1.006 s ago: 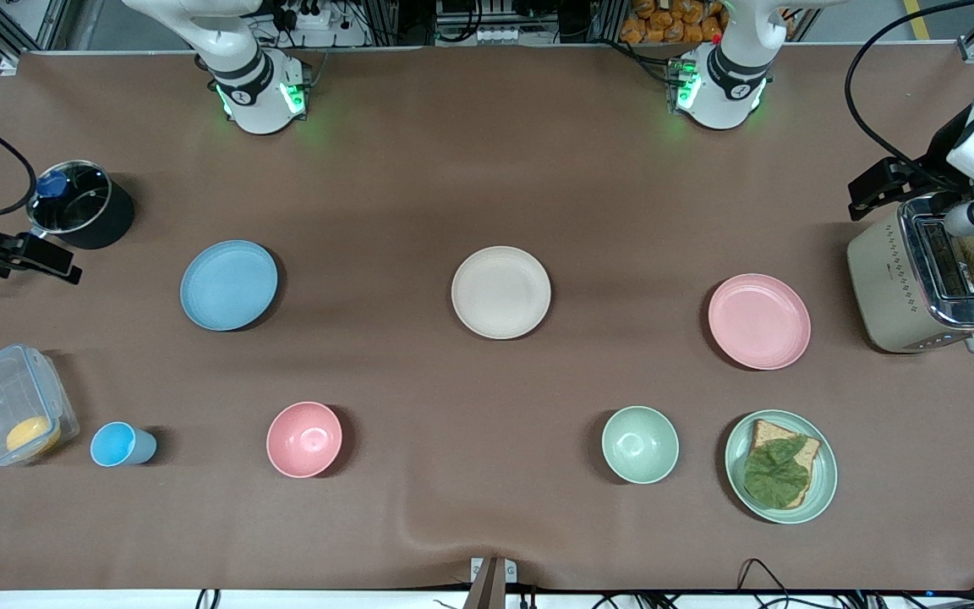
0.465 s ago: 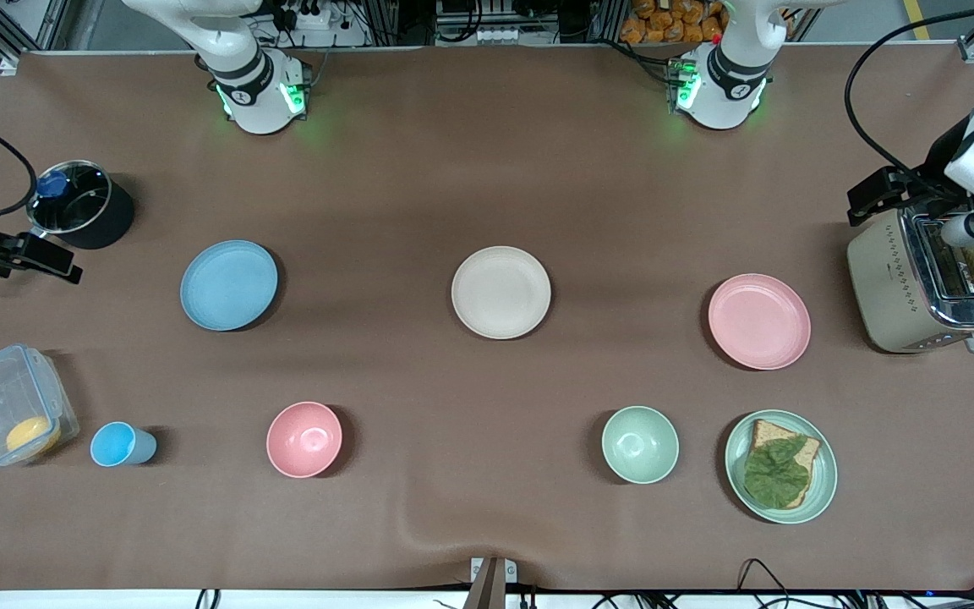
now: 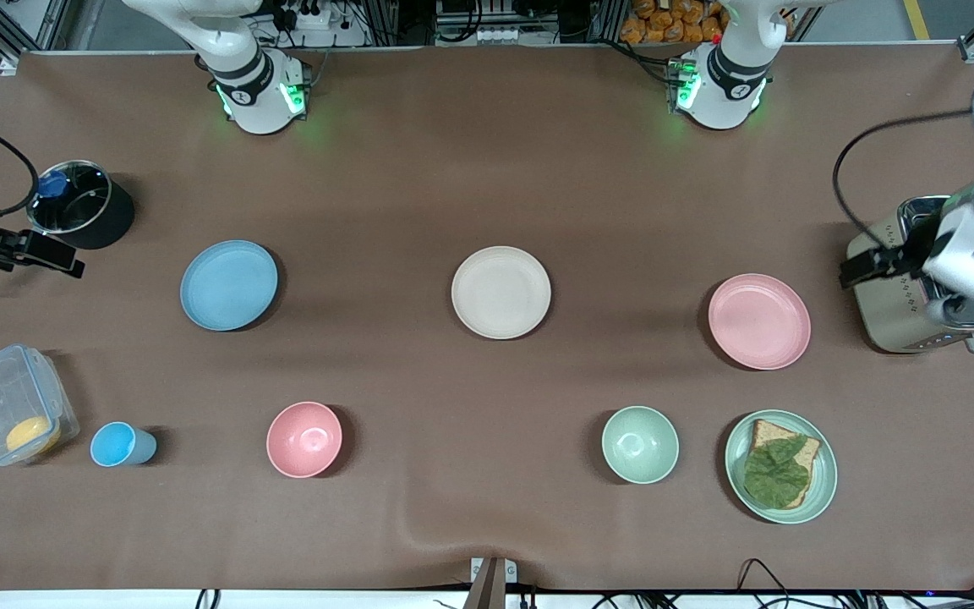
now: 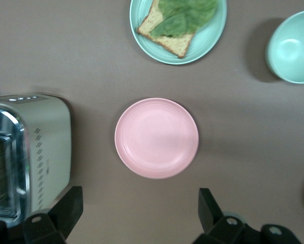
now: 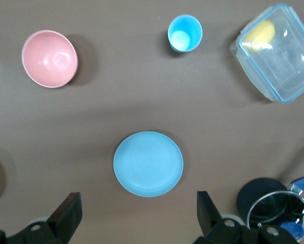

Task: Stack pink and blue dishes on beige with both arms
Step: 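Move the left gripper down to the pink plate's rim, then reach the right gripper to the blue plate's rim while the left gripper grips pink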

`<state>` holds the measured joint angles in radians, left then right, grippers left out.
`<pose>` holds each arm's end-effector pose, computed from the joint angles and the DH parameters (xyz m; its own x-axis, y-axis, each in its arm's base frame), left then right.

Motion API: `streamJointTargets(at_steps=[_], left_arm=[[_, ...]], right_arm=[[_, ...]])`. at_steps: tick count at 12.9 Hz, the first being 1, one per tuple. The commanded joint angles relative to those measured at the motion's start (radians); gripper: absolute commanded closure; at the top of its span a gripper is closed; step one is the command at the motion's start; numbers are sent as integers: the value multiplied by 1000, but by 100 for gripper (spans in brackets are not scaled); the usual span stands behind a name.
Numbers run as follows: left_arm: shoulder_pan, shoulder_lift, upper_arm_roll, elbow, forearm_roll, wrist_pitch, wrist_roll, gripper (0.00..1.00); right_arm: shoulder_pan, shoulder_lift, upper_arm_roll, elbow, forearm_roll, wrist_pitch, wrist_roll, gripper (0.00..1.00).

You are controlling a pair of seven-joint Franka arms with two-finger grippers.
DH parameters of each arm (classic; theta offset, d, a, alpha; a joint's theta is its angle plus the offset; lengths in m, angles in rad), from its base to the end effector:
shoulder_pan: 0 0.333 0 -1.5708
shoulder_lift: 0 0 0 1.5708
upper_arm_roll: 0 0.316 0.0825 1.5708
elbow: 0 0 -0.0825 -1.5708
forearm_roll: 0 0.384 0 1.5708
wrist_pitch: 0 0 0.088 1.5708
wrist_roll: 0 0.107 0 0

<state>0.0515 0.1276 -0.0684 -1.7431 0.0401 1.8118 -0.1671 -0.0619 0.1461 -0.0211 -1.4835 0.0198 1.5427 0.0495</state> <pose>0.5948 -0.0050 0.4895 0.9887 0.1402 -0.0529 0.1382 -0.9896 -0.0390 0.5924 -0.0462 0.5792 0.9875 -0.1313 -0.0875 -0.1329 -0.9911 -0.0124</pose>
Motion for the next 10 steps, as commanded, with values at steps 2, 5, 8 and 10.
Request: streamJointTargets(at_steps=[2,5,8,10], left_arm=[[53,-8,-2,-270,-11,248,21,0],[92,78,-1,-354,-11,404,21,0],[137,156,-5,-358,-11,438,24,0],[157,197,-4,-360,-11,465,27,0]], right_arm=[[-71,44,16,-52,14,-15,-22,0],[-93,44,16,-205,16,109,-87,0],[-119,44,16,-358,17,261,-170,0],[-121,43,16,-463,17,370,-209,0]])
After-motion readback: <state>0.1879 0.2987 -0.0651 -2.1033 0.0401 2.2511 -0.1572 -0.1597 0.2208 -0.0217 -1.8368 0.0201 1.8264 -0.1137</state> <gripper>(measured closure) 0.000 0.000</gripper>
